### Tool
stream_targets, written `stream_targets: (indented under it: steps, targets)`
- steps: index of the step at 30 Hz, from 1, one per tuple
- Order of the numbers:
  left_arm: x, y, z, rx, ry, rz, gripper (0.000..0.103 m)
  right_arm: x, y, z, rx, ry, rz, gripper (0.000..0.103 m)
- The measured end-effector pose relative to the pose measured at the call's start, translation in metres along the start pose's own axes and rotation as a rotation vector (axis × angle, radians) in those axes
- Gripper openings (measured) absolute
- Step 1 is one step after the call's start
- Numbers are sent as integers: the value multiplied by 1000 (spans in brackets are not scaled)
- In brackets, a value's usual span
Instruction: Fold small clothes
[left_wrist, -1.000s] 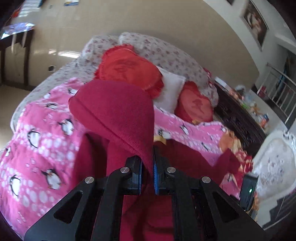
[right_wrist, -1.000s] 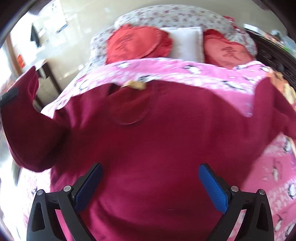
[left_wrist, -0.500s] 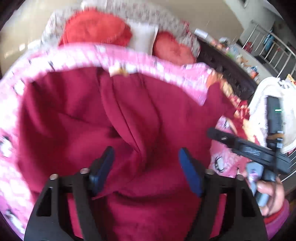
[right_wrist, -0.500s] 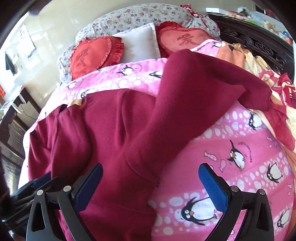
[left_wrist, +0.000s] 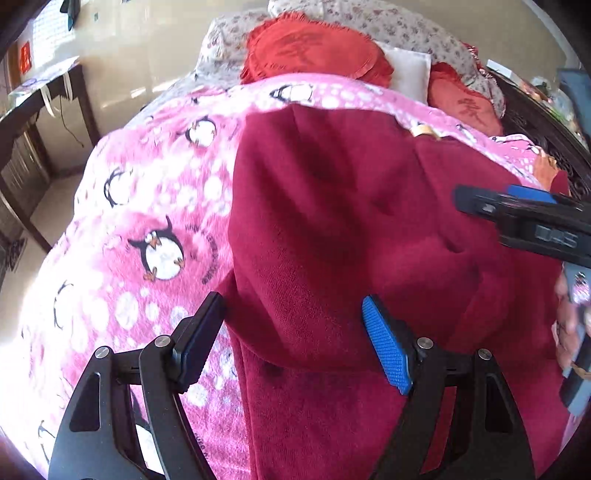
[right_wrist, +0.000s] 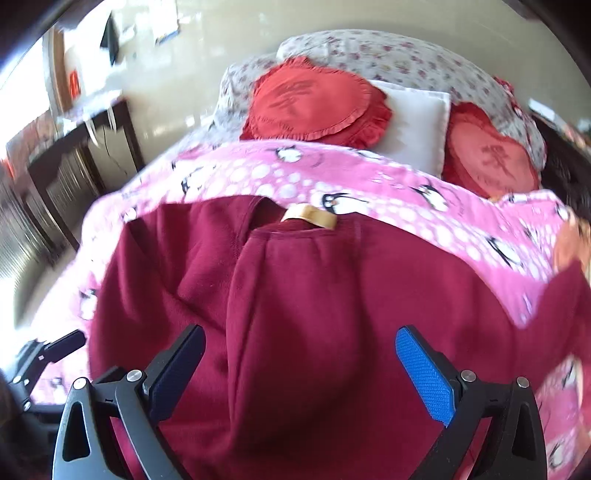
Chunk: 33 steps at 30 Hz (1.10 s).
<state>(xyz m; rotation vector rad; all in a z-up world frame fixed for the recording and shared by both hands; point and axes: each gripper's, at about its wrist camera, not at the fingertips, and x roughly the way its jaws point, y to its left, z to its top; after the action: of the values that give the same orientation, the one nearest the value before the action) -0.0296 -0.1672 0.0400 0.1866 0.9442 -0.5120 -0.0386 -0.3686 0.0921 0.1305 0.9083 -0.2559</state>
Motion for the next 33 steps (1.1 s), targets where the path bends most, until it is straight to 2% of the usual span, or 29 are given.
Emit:
stream_targets:
  steps: [1,2,3,4,5,7,8,10,13,16,19,20,21,22,23,27,31,33]
  targets:
    - [2,0,-2,-1,1,6,78,10,3,1,-8,19,-1,86]
    - [3,0,-3,2,1,10,78,23,2,2,-11,54,8,62]
    - [3,0,-4,8,0,14,78,30,-3,2,2,77,8,54]
    - [3,1,-3,14,-1,17,78,25,-9,1,23,58,33,50]
    - [4,1,-2,15,-3,16,78,12,-20,1,68,26,96,32]
    - [6,5,-2,6,-2,8,78,-10,-39,-3,130,8,168,22]
    - [7,6,-2,2,0,4,78,-25,-48,-8,151,-14,185,22]
    - [7,7,-3,-5,-2,-1,78,-57,-69,-30,131,-40,141,22]
    - [6,8,-4,-15,-1,-3,78,-79,-100,-67,133,13,100,22]
    - [5,11,-6,-33,11,-11,78,-95,-142,-102,233,82,70,22]
    - [1,13,-5,-46,8,-18,78,-114,-176,-105,343,31,95,24]
    - [-1,13,-6,-44,6,-14,78,-122,-178,-100,348,-5,120,30]
    - [-2,11,-5,-39,5,-8,78,-124,-174,-94,326,-26,136,34]
    - [-4,10,-5,-33,4,-5,78,-125,-164,-84,280,-44,148,46]
    - [-5,8,-4,-27,1,-4,78,-124,-153,-77,242,-53,156,51]
    - [-7,5,-4,2,-1,11,78,-87,-89,-48,-5,-26,248,51]
    - [-3,14,-1,-25,8,11,78,-22,-34,-36,-224,72,245,51]
    - [-3,20,0,-46,7,7,78,0,-23,-38,-281,101,232,51]
